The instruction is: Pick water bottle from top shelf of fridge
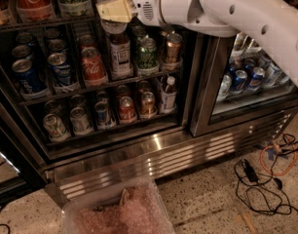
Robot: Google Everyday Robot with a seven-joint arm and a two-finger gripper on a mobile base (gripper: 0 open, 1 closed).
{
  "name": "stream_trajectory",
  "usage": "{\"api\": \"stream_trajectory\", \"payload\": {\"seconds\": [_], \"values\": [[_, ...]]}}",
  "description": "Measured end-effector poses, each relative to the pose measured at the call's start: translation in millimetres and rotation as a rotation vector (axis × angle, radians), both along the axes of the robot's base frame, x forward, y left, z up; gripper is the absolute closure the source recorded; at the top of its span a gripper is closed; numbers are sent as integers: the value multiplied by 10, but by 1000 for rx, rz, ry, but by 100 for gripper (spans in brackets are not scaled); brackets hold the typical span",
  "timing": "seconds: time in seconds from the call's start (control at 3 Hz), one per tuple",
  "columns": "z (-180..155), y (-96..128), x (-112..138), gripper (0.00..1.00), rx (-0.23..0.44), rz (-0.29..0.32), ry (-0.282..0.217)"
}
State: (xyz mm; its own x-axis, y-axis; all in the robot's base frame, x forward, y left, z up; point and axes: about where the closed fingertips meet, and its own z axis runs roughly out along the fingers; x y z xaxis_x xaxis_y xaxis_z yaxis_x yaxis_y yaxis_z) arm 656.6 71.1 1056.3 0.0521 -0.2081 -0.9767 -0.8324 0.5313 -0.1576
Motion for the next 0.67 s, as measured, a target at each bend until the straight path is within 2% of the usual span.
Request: {"api": "stream_trajectory", "payload": {"seconds": [0.67], "values": [[-82, -63, -23, 100, -22, 61, 48]]}}
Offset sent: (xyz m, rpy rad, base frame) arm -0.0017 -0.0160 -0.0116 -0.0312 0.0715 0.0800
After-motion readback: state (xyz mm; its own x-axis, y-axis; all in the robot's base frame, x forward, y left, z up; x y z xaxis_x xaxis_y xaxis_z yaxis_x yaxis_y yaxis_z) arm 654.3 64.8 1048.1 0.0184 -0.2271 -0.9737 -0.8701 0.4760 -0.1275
